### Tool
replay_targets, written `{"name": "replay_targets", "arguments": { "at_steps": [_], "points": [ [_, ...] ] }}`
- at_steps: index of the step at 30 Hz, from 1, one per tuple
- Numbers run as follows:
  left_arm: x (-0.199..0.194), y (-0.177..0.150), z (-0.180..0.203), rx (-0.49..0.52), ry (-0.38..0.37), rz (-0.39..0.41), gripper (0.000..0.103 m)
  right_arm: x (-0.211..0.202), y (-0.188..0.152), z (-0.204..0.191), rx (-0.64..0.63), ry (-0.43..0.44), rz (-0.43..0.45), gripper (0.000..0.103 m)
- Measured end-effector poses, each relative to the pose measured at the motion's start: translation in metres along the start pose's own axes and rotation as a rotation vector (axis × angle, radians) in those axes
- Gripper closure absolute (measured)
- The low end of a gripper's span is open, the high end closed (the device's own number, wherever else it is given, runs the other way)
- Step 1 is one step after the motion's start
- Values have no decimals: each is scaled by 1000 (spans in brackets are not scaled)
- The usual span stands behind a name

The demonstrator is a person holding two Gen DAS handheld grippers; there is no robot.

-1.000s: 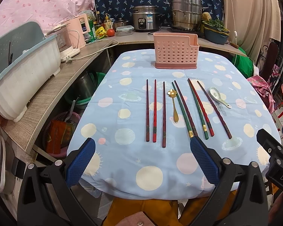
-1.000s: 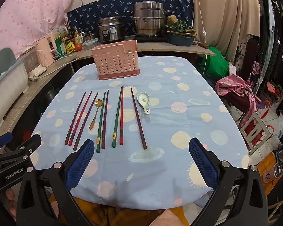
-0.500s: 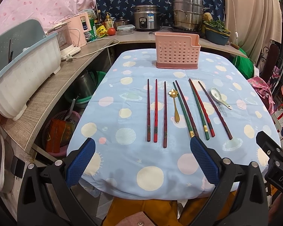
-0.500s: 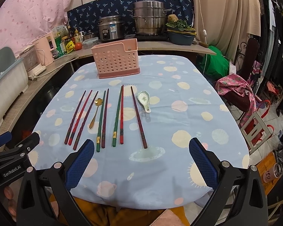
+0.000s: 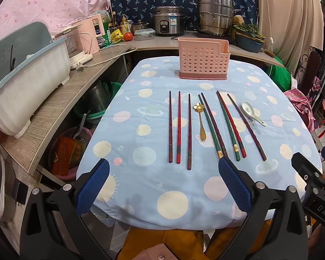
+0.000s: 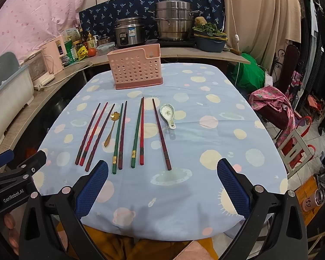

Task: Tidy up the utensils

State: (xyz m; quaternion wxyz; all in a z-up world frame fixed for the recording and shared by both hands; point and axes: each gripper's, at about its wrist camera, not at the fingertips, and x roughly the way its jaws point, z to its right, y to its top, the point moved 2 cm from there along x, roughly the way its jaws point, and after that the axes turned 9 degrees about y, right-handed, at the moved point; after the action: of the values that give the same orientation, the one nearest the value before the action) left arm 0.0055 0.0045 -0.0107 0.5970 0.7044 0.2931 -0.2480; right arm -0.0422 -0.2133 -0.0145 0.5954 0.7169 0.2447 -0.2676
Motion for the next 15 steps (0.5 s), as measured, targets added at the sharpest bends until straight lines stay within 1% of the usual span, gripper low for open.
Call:
{"name": "replay_targets", "arguments": {
  "at_steps": [15],
  "points": [
    [0, -1, 0, -1, 1, -1, 7, 1, 1, 0, 10, 6, -7, 7]
  ]
}}
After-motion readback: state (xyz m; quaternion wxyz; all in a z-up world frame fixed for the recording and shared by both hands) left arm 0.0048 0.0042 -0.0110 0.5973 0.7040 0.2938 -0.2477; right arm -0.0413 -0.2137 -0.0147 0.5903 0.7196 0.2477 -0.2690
